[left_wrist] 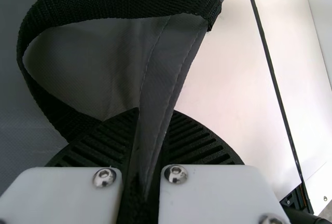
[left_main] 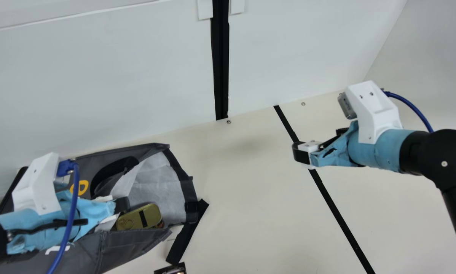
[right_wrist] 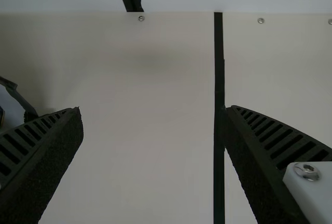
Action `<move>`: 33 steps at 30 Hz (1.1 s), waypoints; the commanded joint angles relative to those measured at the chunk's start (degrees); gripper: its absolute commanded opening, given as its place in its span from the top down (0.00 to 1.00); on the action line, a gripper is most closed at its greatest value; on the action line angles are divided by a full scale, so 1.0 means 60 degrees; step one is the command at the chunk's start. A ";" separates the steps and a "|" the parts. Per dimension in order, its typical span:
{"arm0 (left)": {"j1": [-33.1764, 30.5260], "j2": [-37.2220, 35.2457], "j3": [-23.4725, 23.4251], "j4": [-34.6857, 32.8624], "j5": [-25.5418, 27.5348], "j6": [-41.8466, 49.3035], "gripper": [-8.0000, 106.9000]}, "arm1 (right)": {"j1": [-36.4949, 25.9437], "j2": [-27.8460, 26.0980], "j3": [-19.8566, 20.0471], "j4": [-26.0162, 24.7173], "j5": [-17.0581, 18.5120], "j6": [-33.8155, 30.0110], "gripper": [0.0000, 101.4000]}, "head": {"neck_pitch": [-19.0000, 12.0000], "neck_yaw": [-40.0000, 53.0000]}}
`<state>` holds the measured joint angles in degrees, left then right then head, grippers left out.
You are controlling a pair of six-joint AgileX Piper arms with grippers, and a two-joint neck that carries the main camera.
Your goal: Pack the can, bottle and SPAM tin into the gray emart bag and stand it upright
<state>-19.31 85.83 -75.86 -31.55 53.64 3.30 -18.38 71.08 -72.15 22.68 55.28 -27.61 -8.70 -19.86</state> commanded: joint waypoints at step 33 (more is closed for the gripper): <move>0.0000 0.0000 0.0000 0.0000 0.0000 0.0000 1.00 | 0.0398 0.2353 0.1159 0.4682 -0.0690 -0.5803 0.06 | -0.0216 -0.0023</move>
<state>-19.31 85.83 -75.86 -31.55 53.64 3.30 -16.08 84.99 -65.21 49.97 50.67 -61.17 -8.70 -19.86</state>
